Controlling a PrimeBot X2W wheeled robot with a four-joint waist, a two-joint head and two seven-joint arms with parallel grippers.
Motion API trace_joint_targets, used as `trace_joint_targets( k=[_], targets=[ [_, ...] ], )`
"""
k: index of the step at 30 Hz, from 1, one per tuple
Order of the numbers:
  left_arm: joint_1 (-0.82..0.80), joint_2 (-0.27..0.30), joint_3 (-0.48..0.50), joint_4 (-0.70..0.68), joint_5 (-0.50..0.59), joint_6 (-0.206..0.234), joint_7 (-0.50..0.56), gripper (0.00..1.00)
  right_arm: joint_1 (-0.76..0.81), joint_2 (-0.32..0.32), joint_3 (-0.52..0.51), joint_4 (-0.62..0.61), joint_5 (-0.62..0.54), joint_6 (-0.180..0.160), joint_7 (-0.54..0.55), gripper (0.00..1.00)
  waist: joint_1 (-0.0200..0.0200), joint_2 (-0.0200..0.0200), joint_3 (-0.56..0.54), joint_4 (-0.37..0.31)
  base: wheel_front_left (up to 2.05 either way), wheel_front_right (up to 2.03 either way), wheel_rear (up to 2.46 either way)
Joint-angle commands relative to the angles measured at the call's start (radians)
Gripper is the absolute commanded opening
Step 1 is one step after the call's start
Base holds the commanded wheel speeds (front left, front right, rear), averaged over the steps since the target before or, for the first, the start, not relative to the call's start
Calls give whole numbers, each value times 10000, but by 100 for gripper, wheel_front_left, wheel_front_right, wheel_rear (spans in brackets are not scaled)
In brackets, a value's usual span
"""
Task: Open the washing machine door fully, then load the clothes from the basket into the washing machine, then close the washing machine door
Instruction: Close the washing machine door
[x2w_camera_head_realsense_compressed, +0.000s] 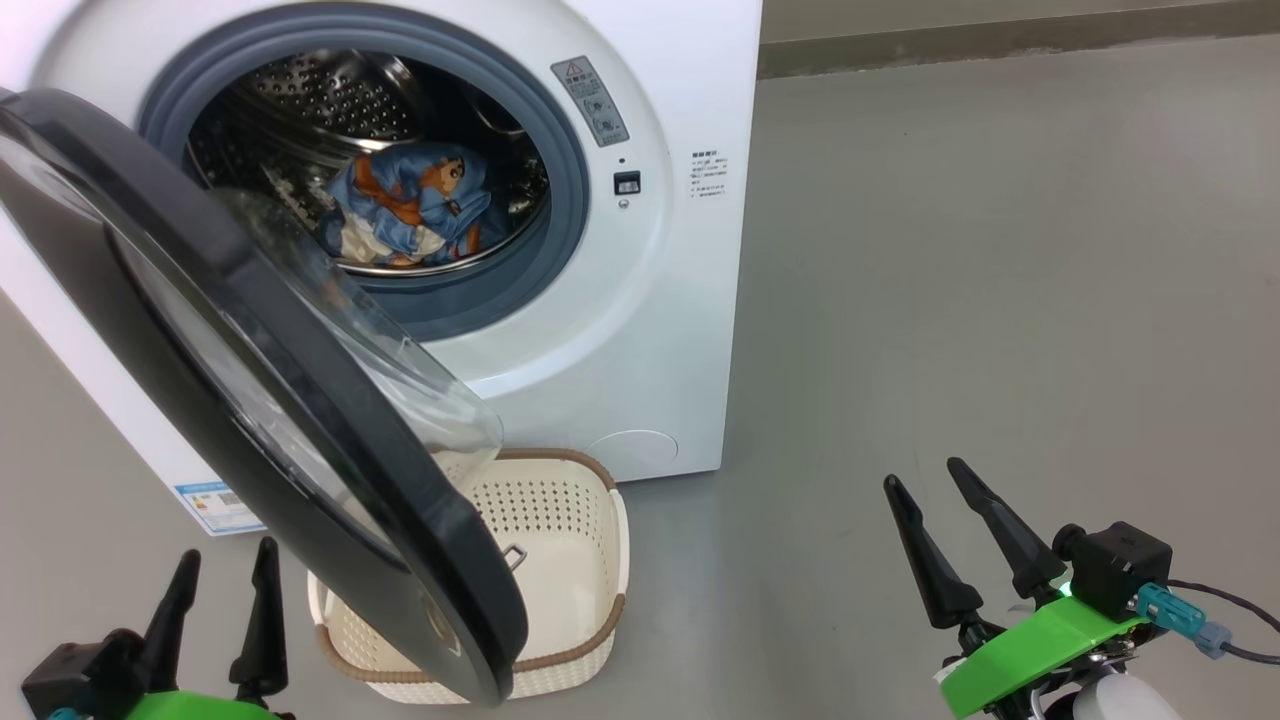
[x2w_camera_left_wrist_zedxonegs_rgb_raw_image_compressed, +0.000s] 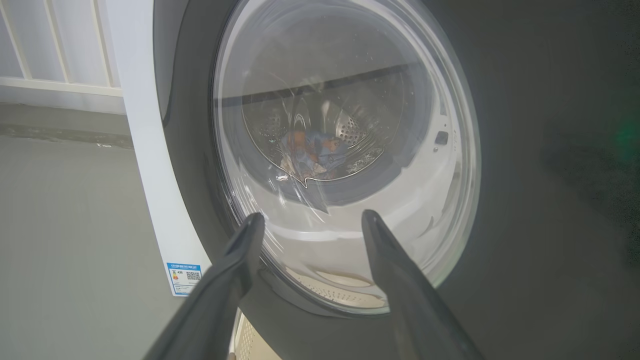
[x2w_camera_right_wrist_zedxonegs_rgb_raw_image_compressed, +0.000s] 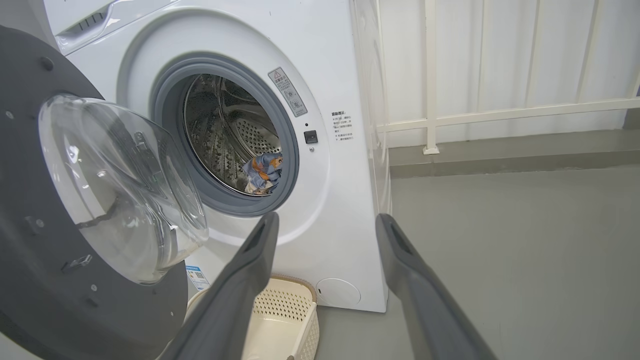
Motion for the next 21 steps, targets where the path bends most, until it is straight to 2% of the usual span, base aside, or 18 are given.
trace_joint_targets(
  k=[1, 21],
  targets=[
    [-347, 170, 382, -165, 116, -40, -129, 100, -260, -77, 144, -276, -35, 16, -46, 100, 0, -1, 5, 6, 0, 0, 0],
    [-373, 8, 467, -145, 222, -125, -135, 100, -274, -104, 58, -210, -172, 16, -46, 100, 0, -1, 17, 181, 0, 0, 0]
  ],
)
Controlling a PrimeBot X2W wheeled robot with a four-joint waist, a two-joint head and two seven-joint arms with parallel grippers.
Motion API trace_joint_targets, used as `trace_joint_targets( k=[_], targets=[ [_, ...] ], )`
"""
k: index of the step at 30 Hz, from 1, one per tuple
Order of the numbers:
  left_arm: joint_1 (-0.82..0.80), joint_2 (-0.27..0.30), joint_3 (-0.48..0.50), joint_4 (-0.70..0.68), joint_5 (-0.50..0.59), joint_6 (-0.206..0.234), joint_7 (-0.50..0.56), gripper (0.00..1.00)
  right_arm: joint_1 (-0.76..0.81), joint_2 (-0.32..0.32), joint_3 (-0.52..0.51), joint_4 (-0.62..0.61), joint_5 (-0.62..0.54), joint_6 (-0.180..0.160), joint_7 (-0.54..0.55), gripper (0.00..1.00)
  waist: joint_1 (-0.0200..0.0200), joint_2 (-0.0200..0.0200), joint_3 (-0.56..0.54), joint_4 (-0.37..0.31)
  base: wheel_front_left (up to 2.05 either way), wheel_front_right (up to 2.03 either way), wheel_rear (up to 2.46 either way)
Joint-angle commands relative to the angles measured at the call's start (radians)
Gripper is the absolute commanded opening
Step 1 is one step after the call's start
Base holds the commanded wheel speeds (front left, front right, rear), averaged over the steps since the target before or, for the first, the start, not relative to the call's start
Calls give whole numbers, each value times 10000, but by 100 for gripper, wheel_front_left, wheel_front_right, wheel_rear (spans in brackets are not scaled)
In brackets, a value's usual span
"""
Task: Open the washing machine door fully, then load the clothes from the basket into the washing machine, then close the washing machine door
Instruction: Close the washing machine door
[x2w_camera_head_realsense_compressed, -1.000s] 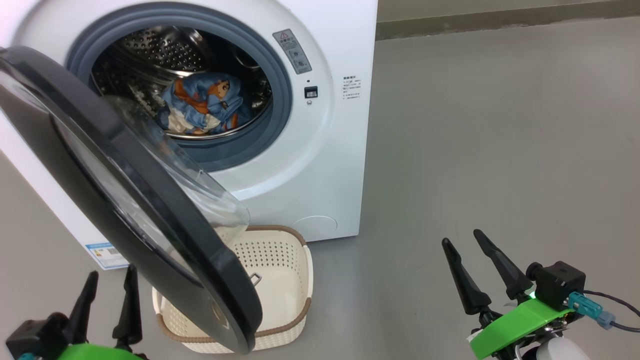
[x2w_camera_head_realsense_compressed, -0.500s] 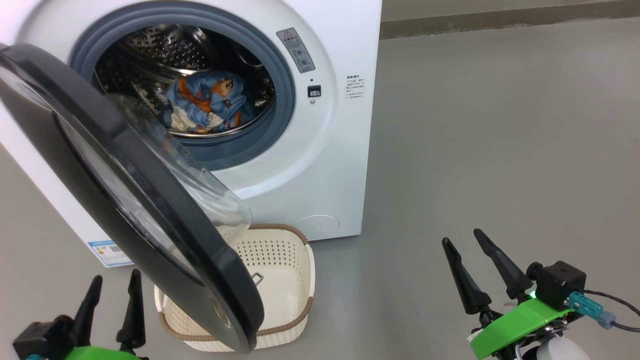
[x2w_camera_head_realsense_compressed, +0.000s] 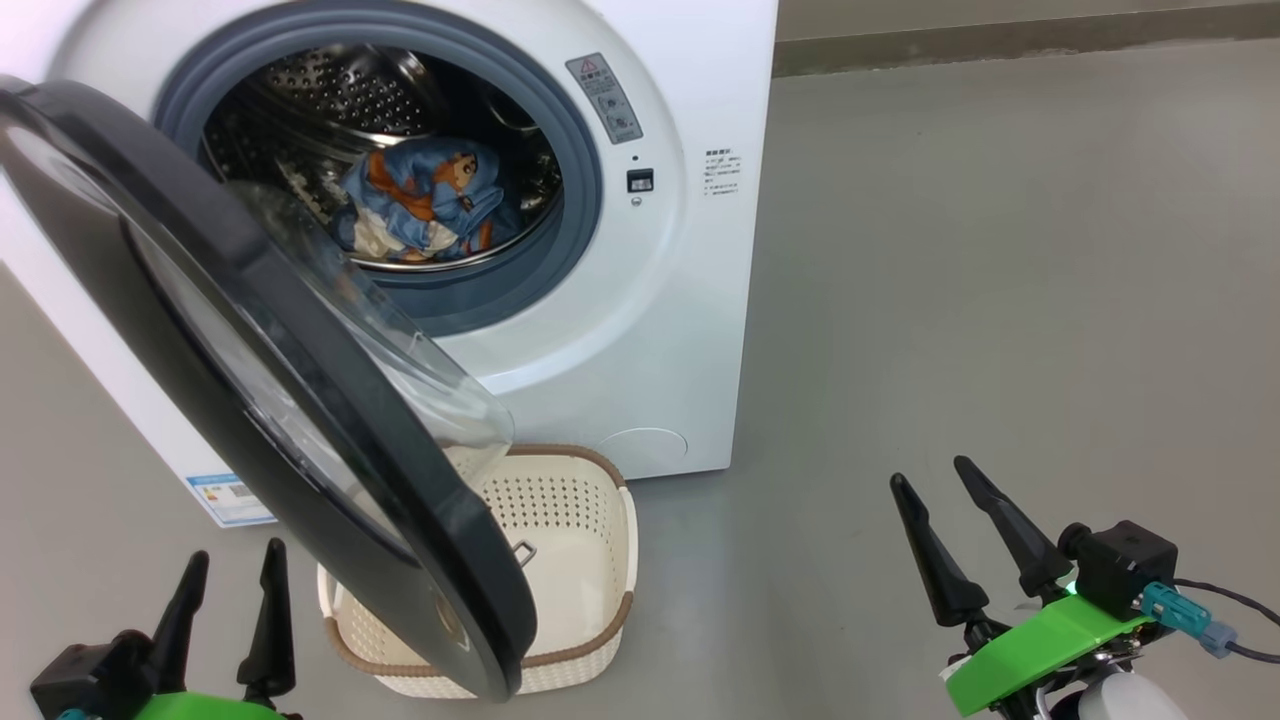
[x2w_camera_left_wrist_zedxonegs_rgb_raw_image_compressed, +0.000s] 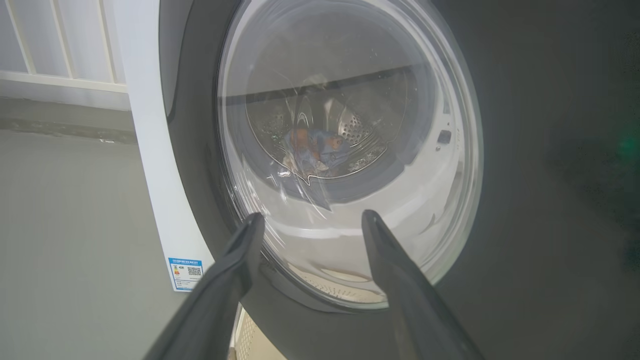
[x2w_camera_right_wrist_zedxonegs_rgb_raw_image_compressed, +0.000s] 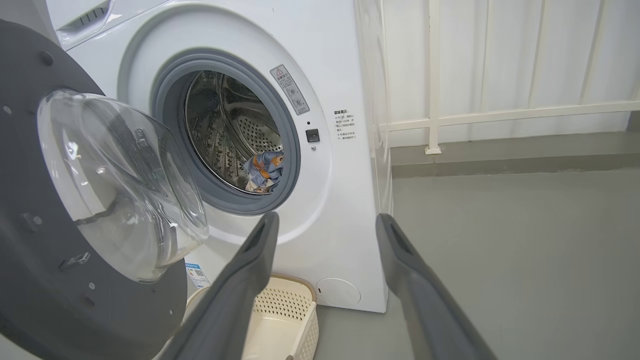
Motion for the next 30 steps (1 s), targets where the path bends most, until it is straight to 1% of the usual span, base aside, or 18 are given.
trace_joint_targets(
  k=[1, 11, 19, 20, 21, 22, 26, 30],
  targets=[
    [-370, 196, 416, -202, 116, -39, -135, 100, -278, -69, 143, -218, -100, 16, -48, 100, 0, -1, 4, 23, 0, 0, 0],
    [-379, 101, 460, -198, 134, -61, -135, 100, -481, 151, -231, 124, -238, 16, -48, 100, 0, -1, -6, 254, 0, 0, 0],
    [-380, 22, 392, -146, 137, -78, -135, 100, -939, 440, -706, 346, -621, 16, -48, 100, 0, -1, -61, 658, 0, 0, 0],
    [-374, 16, 391, -141, 129, -80, -135, 100, -1001, 491, -771, 332, -684, 16, -48, 57, 0, -1, -68, 720, 0, 0, 0],
    [-367, 12, 379, -142, 127, -81, -135, 100, -1058, 535, -831, 311, -750, 16, -48, 36, 0, -1, -75, 784, 0, 0, 0],
    [-358, 5, 360, -144, 128, -83, -135, 100, -1117, 573, -872, 263, -817, 16, -48, 0, 0, -1, -86, 850, 0, 0, 0],
    [-336, -12, 310, -131, 113, -87, -135, 100, -1345, 669, -831, -165, -912, 16, -48, 0, 0, -1, -133, 1125, 0, 0, 0],
    [-326, -14, 265, -115, 109, -90, -135, 100, -1507, 733, -732, -628, -743, 16, -48, 0, 0, -1, -180, 1344, 0, 0, 0]
  ],
)
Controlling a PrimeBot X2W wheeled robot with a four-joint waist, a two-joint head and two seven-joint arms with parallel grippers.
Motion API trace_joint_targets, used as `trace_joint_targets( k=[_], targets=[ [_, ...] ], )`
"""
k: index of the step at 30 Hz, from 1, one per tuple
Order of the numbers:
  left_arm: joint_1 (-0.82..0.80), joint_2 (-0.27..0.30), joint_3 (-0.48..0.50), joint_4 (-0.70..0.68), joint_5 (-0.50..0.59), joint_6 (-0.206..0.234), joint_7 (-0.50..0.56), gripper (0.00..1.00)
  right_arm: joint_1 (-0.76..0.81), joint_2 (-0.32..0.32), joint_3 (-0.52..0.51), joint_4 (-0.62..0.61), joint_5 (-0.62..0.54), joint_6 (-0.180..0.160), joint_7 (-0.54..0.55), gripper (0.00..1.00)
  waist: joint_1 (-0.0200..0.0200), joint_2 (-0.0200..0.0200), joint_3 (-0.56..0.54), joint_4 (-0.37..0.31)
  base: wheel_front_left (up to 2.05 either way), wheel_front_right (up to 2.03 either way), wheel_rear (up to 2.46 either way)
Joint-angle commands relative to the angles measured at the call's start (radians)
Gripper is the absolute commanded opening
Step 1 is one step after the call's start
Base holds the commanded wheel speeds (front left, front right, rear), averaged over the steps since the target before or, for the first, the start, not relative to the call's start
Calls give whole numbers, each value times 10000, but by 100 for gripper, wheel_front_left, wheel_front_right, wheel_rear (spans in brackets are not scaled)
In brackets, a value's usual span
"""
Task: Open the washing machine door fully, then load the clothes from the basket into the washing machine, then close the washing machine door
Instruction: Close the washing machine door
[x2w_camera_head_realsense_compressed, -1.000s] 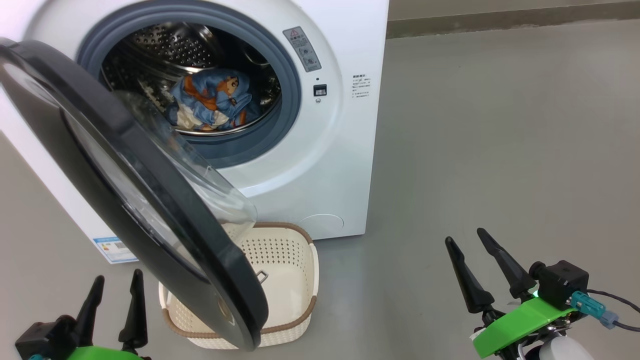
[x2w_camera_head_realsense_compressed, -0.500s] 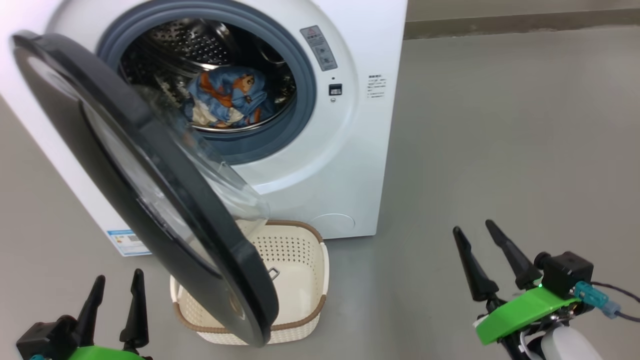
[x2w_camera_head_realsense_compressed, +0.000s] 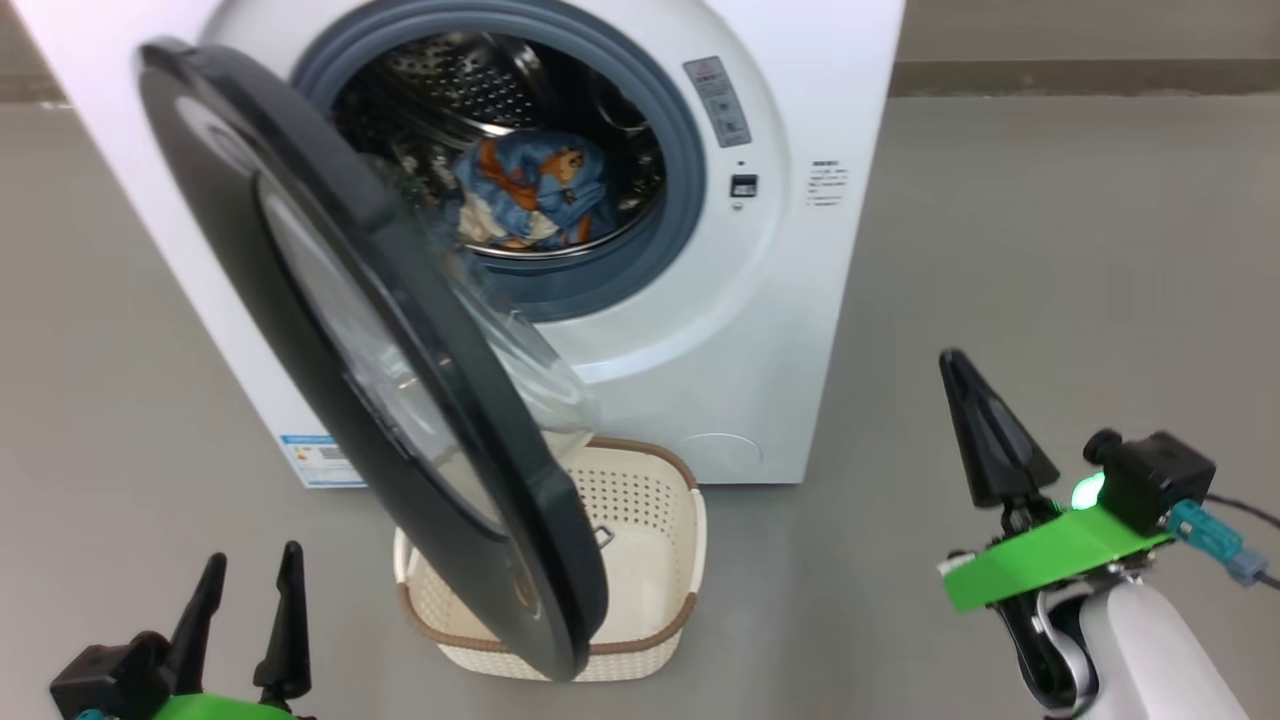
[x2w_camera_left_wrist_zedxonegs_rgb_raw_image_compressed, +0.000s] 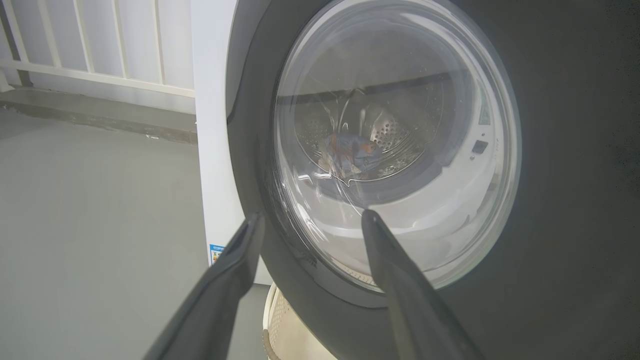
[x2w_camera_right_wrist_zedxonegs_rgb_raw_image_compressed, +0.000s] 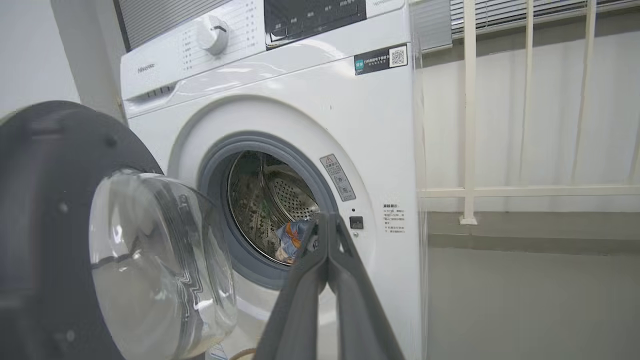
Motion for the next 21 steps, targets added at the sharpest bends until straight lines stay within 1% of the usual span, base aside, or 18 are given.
trace_joint_targets(
  k=[1, 5, 11, 16, 21],
  targets=[
    [-316, 157, 311, -174, 44, -14, -135, 100, -410, 96, 290, -421, 189, 16, -46, 0, 0, 0, -68, 220, 0, 0, 0],
    [-284, 141, 257, -148, 36, -17, -135, 100, -660, 226, 547, -922, 637, 16, -46, 0, 0, 0, -129, 513, 0, 0, 0],
    [-288, 106, 157, -132, 25, -19, -135, 100, -1149, 342, 1381, -1669, 1436, 16, -46, 0, 0, 0, -165, 993, 0, 0, 0],
    [-326, 80, 48, -73, -9, -21, -135, 100, -1594, 223, 2352, -2303, 1864, 16, -44, 0, 0, 0, -146, 1378, 0, 0, 0],
    [-417, 59, -70, 39, -60, -22, -135, 100, -2015, -111, 3789, -2933, 2152, 16, -44, 0, 0, 0, -114, 1714, 0, 0, 0]
  ],
)
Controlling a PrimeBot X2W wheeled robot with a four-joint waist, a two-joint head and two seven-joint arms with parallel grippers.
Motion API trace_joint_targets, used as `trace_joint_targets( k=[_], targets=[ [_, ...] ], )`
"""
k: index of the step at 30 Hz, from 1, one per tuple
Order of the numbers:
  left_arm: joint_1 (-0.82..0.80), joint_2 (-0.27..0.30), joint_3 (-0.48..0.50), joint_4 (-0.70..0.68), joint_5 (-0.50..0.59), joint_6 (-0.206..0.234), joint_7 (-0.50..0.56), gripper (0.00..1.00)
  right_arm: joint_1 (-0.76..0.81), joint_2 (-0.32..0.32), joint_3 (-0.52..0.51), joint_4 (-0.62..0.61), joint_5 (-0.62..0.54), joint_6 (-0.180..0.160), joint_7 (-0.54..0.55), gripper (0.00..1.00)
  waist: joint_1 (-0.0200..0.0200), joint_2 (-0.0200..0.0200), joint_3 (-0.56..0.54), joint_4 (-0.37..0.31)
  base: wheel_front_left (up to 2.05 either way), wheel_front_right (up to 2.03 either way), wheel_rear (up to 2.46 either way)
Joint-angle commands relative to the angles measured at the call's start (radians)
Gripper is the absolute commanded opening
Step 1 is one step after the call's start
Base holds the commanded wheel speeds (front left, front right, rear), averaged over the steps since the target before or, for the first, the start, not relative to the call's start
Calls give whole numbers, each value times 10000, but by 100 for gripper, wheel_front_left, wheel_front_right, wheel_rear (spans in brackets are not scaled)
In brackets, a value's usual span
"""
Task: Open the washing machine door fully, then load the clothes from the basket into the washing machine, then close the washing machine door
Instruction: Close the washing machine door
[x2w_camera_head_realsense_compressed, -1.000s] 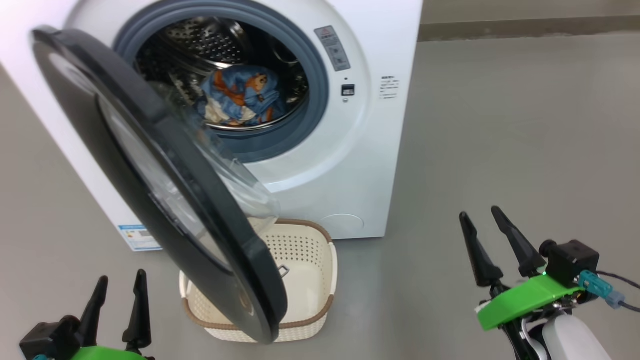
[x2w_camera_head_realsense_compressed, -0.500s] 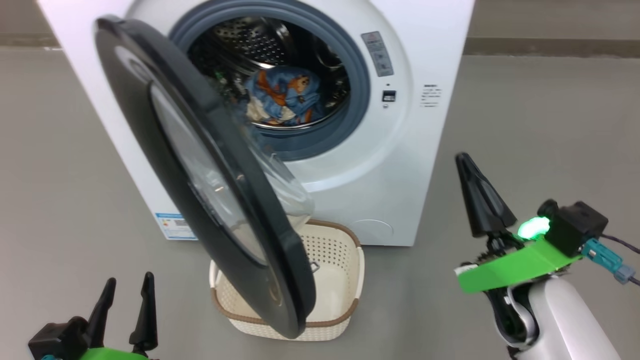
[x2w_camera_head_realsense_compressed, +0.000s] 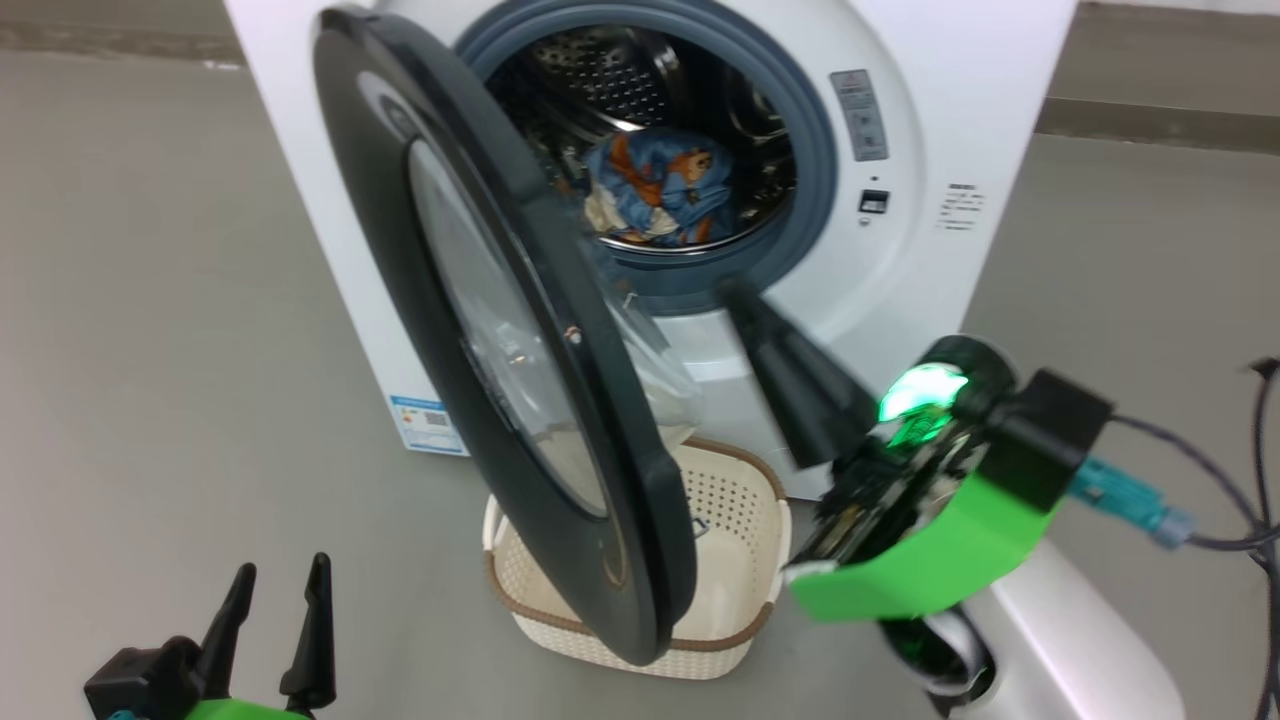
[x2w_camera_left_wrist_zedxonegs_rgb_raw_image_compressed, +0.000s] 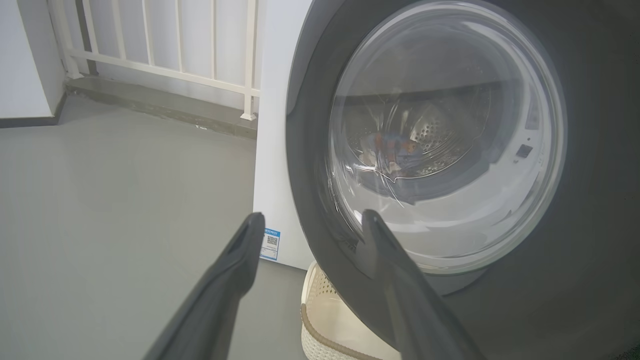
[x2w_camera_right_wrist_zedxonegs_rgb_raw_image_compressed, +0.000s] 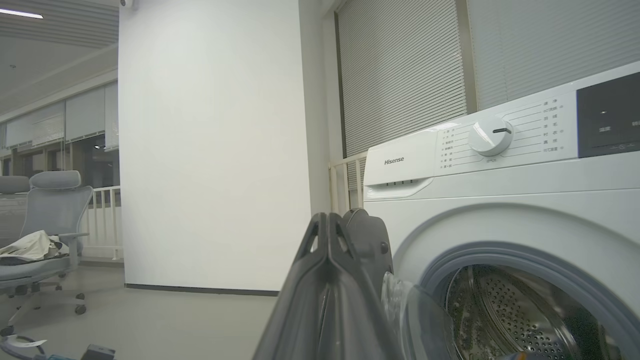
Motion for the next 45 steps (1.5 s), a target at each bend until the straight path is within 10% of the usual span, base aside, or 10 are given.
trace_joint_targets(
  k=[1, 45],
  targets=[
    [-443, 149, 295, -162, -37, -22, -133, 100, -297, 20, 434, -343, 75, 16, -44, 0, 0, 0, 26, 225, 0, 0, 0],
    [-770, 135, 86, -21, -180, -25, -134, 100, -61, -466, 4375, 4202, 882, 16, -42, 0, 0, 0, 39, 1201, 0, 0, 0]
  ],
)
